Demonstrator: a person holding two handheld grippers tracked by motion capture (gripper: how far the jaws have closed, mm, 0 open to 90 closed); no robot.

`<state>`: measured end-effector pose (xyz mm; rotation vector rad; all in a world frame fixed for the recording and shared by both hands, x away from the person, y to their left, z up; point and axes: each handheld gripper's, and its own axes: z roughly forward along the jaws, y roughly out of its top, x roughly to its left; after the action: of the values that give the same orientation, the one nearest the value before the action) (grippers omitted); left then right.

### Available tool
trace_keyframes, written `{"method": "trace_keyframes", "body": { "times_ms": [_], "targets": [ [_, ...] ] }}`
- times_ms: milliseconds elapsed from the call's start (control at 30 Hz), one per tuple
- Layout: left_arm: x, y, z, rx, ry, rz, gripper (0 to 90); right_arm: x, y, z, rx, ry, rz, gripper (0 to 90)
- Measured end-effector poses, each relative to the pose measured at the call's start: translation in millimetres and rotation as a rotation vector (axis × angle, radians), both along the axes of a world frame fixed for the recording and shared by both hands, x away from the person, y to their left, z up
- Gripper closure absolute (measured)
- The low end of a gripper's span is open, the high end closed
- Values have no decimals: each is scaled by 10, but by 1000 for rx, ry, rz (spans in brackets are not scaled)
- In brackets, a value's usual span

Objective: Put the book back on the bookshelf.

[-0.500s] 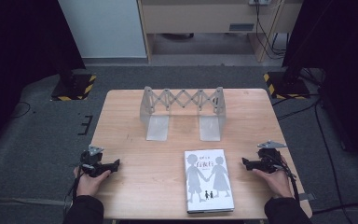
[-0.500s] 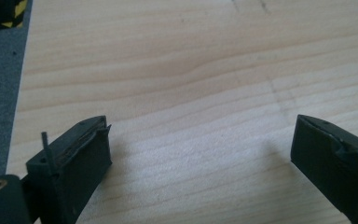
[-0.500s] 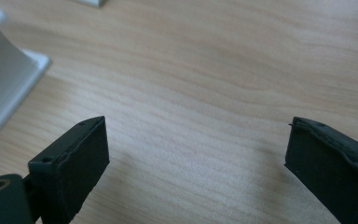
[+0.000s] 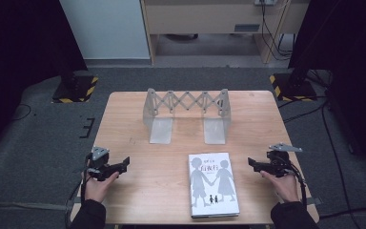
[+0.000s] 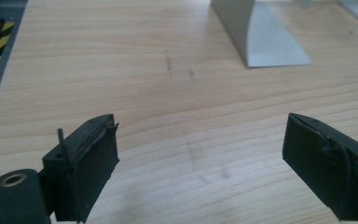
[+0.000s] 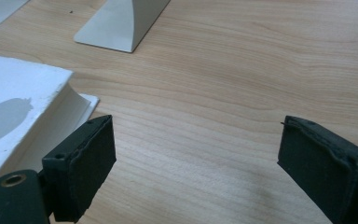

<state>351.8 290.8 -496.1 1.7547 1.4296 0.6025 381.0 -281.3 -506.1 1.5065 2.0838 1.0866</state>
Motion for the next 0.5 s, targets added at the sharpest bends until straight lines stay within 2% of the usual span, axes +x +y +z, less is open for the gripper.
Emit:
{"method": "trace_keyframes", "body": {
  "times_ms": [67,167,367,500],
  "targets": [
    [-20,-72,24,2,-16,-6,113,-20,18,17,17,4,9,131],
    [-61,-188,54,16,-35,-42,117,-48,51,50,33,-6,23,155],
    [-116,-370,102,16,-61,-88,141,-131,185,127,91,-21,66,208],
    [-147,-541,131,-11,-67,-119,159,-187,286,175,102,-32,88,240]
  ]
}}
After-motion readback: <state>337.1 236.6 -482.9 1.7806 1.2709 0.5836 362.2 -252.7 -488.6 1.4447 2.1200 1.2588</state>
